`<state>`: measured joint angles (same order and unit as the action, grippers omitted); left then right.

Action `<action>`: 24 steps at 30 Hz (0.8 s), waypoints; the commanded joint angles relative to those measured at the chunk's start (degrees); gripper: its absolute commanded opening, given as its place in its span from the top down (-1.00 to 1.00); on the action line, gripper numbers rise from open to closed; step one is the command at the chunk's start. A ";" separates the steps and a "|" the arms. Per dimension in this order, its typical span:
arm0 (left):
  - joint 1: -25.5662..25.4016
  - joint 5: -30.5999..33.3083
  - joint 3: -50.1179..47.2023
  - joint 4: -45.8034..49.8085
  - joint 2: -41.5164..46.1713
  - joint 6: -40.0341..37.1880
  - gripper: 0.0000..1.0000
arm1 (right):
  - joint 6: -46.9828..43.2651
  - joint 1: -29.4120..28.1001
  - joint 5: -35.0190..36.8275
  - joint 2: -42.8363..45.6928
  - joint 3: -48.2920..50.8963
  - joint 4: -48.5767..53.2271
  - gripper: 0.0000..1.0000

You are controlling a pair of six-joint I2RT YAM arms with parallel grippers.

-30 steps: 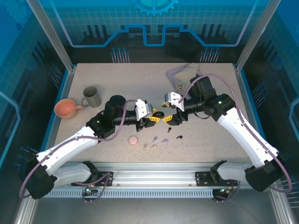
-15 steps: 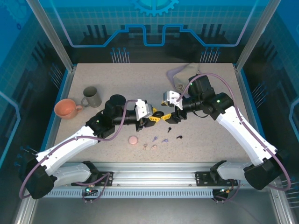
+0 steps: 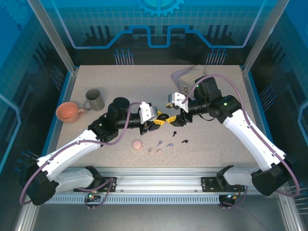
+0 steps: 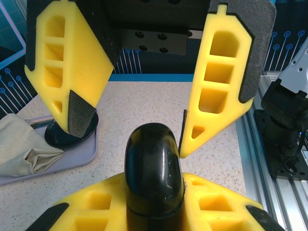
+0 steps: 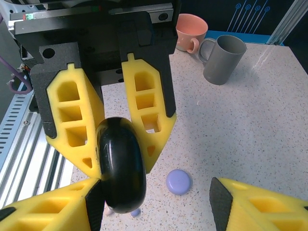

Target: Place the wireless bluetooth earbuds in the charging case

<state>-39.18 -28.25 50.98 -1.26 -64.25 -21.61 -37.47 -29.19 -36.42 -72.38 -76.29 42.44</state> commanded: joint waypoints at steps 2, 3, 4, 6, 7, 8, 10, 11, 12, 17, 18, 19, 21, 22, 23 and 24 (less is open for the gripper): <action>-0.78 -1.31 1.58 1.43 -0.42 -1.78 1.00 | 1.22 1.23 0.43 0.69 -1.84 -1.68 -0.24; -0.77 -1.33 1.58 1.43 -0.44 -1.79 1.00 | 1.49 1.37 0.48 0.75 -1.78 -1.89 -0.24; -0.81 -1.30 1.62 1.42 -0.41 -1.81 1.00 | 1.68 1.50 0.54 0.81 -1.78 -2.06 -0.24; -0.88 -1.35 1.67 1.30 -0.51 -1.80 1.00 | 2.25 1.76 0.83 0.87 -1.74 -2.44 -0.24; -0.96 -1.35 1.68 1.31 -0.46 -1.78 1.00 | 2.36 1.99 0.58 0.97 -1.72 -2.44 -0.24; -0.97 -1.39 1.67 1.37 -0.52 -1.77 1.00 | 2.44 2.12 0.39 1.01 -1.67 -2.52 -0.24; -0.99 -1.29 1.69 1.43 -0.48 -1.78 1.00 | 2.59 2.26 0.15 1.18 -1.67 -2.49 -0.24; -0.99 -1.37 1.67 1.43 -0.45 -1.80 1.00 | 2.71 2.37 -0.04 1.19 -1.70 -2.49 -0.24; -1.06 -1.29 1.68 1.43 -0.48 -1.86 1.00 | 2.77 2.47 0.00 1.33 -1.58 -2.66 -0.24; -1.08 -1.41 1.75 1.26 -0.62 -1.69 1.00 | 2.97 2.83 -0.14 1.44 -1.44 -2.60 -0.24; -1.08 -1.41 1.75 1.28 -0.63 -1.71 1.00 | 3.07 2.92 -0.07 1.46 -1.43 -2.64 -0.24; -1.11 -1.38 1.75 1.30 -0.62 -1.73 1.00 | 2.97 2.91 -0.20 1.46 -1.41 -2.52 -0.24; -1.08 -1.39 1.84 1.32 -0.63 -1.69 1.00 | 2.90 3.00 -0.31 1.43 -1.54 -2.39 -0.24; -1.15 -1.45 1.82 1.27 -0.61 -1.75 1.00 | 2.62 3.00 -0.35 1.36 -1.56 -2.04 -0.25; -1.08 -1.36 1.84 1.41 -0.66 -1.69 1.00 | 2.36 3.05 -0.46 1.40 -1.66 -1.63 -0.25; -1.08 -1.29 1.80 1.32 -0.63 -1.68 1.00 | 2.30 3.09 -0.33 1.45 -1.66 -1.41 -0.25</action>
<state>-39.59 -27.73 50.98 -0.30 -64.79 -21.61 -35.55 -27.03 -36.42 -71.90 -76.29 41.71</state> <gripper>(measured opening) 0.226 0.624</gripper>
